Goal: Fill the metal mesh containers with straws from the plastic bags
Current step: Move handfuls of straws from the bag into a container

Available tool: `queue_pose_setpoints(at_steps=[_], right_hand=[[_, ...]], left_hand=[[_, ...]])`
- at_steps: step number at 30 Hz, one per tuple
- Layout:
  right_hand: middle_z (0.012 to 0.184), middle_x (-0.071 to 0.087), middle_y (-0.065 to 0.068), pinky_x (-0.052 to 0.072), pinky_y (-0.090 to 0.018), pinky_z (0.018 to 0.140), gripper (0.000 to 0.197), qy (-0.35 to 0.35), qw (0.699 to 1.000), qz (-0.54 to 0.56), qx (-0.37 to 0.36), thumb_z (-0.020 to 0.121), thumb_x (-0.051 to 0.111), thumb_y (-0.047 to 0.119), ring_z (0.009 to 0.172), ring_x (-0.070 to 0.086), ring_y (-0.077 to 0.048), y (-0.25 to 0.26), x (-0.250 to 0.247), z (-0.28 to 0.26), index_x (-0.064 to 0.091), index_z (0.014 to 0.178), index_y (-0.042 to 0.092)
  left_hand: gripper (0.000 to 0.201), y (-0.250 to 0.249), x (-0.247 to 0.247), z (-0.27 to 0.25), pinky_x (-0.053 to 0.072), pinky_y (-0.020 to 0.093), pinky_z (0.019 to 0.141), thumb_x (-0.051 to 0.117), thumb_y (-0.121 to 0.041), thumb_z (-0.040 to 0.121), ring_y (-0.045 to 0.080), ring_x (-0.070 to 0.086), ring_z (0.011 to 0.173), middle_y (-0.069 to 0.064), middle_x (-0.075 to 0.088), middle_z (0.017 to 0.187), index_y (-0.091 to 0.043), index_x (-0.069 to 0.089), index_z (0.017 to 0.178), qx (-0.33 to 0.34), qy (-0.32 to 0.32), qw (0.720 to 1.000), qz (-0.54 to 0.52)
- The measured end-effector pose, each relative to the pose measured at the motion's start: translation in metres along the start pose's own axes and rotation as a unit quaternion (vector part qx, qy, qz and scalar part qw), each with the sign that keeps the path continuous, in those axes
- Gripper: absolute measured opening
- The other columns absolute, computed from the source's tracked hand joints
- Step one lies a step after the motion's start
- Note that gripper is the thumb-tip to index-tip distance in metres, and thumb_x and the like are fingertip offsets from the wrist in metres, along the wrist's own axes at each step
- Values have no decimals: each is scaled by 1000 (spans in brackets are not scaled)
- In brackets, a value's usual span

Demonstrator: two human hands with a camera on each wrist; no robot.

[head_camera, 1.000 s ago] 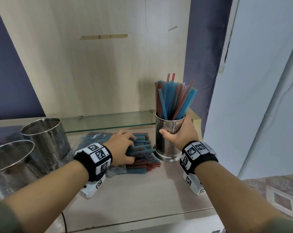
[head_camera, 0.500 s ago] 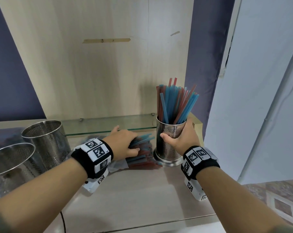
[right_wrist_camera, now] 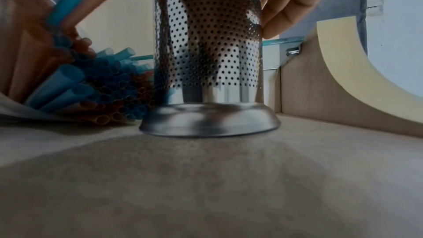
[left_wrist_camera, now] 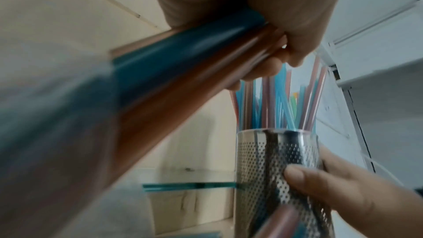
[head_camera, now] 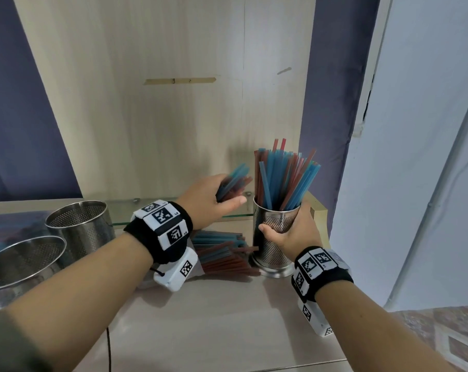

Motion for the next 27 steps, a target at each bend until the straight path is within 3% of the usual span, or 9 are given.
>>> queue_pose_setpoints(at_steps=[4,9,12,15,19,23,27], right_hand=[[114,53,14,46,-27,98,89,4,1000,3,9,60,91,40,108,52,-7,1,-1,-1,41,130,19],[110,50,15,48,-29,98,87,8,1000,0,15,60,91,41,104,50,-6,1,-1,-2,40,128,20],[111,50,15,48,-30,99,88,16,1000,2,21,60,91,41,106,51,-7,1,0,-2,39,128,21],[111,52,16,47,-28,99,88,16,1000,17,18,60,91,39,106,52,-7,1,0,-2,40,129,21],[115,56,14,49,-30,99,89,18,999,18,24,57,91,44,108,55,-8,-4,2,-1,41,128,24],[113,52,16,48,-29,99,90,17,999,20,22,58,91,42,107,53,-7,-2,1,-1,39,129,24],[112,52,15,48,-30,98,91,15,1000,11,26,57,90,45,107,54,-9,-3,1,-1,39,129,23]], left_hand=[[16,-11,-19,6,41,7,61,69,-28,88,-6,57,62,-14,58,70,-31,55,81,1,-60,997,-54],[16,-34,-50,14,47,11,61,63,-31,91,-1,56,58,-7,58,65,-19,57,82,18,-114,991,-71],[14,-45,-78,21,50,19,65,63,-31,92,5,58,60,-4,60,65,-22,58,82,23,-157,978,-136],[12,-52,-107,26,49,30,63,66,-29,87,13,56,55,-6,58,58,-22,59,81,48,-208,937,-275],[9,-54,-122,33,46,27,58,58,-16,92,9,48,48,-6,50,55,-15,55,84,43,-194,861,-468],[11,-57,-118,36,46,26,60,58,-20,88,8,48,49,-7,49,56,-17,51,80,35,-176,848,-499],[17,-63,-119,40,46,25,60,58,-17,95,8,49,51,-6,49,58,-16,50,80,37,-224,823,-521]])
Point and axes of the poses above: each hand's wrist, its own z-axis towards the middle knuckle, its own x-axis out of the palm, y = z × x, the point moved 8 cm from there along z, towards the middle knuckle
